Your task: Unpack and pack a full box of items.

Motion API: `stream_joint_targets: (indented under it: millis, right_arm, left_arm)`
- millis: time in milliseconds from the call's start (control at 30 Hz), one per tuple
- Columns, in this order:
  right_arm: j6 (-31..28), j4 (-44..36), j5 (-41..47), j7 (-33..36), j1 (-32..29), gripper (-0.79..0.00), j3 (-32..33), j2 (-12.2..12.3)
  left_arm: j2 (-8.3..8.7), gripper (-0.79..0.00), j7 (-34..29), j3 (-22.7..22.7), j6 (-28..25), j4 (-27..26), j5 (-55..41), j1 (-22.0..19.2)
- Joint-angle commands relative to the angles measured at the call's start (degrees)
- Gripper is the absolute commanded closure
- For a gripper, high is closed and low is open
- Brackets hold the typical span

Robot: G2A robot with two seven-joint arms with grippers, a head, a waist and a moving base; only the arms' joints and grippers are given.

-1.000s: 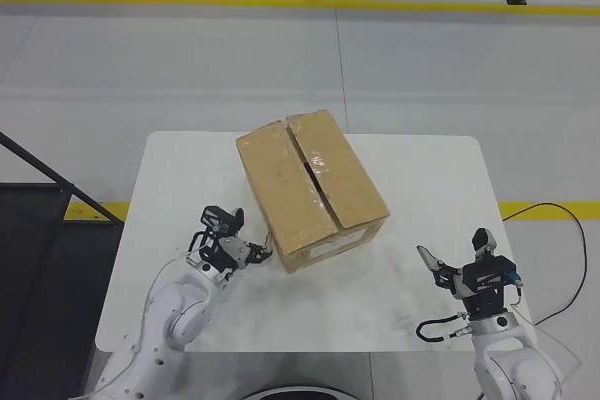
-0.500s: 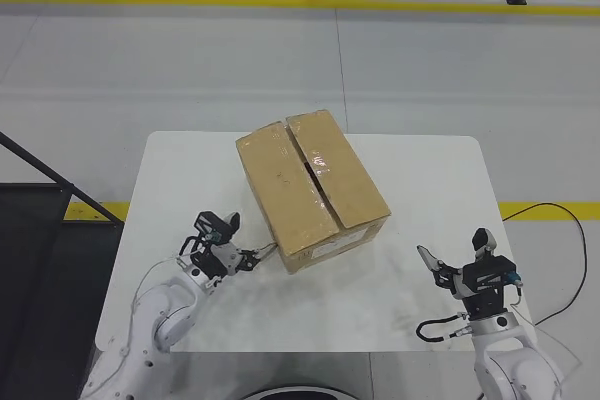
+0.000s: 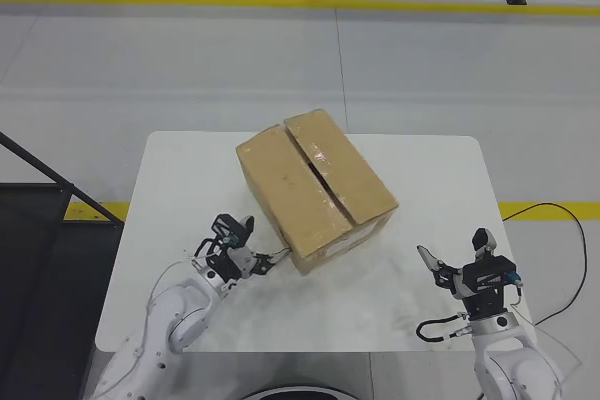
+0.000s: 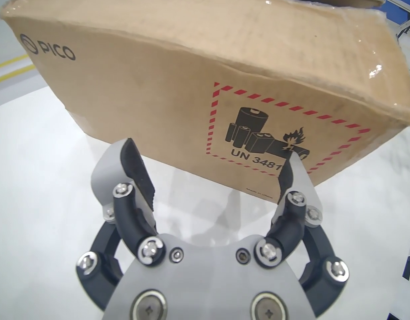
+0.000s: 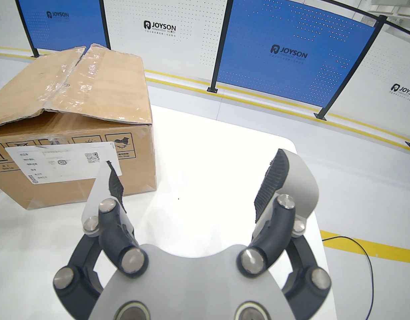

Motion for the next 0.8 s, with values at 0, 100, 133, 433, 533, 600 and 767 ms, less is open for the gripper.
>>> stream_joint_targets:
  millis: [0, 100, 133, 433, 533, 600, 767]
  right_arm:
    - [0.0, 0.0, 0.0, 0.0, 0.0, -0.785, 0.0, 0.0]
    - [0.0, 0.0, 0.0, 0.0, 0.0, -0.785, 0.0, 0.0]
    - [0.0, 0.0, 0.0, 0.0, 0.0, -0.785, 0.0, 0.0]
    - [0.0, 0.0, 0.0, 0.0, 0.0, -0.785, 0.0, 0.0]
    - [0.0, 0.0, 0.0, 0.0, 0.0, -0.785, 0.0, 0.0]
    - [0.0, 0.3, 0.2, 0.2, 0.3, -0.785, -0.2, 0.0]
    - [0.3, 3.6, -0.6, 2.8, 4.3, -0.785, -2.5, -0.3]
  left_arm:
    - [-0.14, -0.785, -0.2, 0.9, 0.4, 0.1, 0.2, -0.2]
    - [-0.33, -0.785, -0.7, 2.2, 0.8, 0.1, 0.5, -0.6]
    - [-0.37, -0.785, -0.7, 2.4, 0.8, 0.0, 0.5, -0.7]
    - [0.06, -0.785, 0.7, -0.5, 0.9, -2.3, -0.4, 1.5]
    - [0.51, -0.785, 1.9, -4.5, 1.2, -3.2, -2.6, 3.5]
    - [0.83, -0.785, 2.6, -7.9, 1.7, -3.2, -4.8, 4.7]
    - [1.27, -0.785, 2.5, -14.0, 0.8, -1.4, -12.0, 5.6]
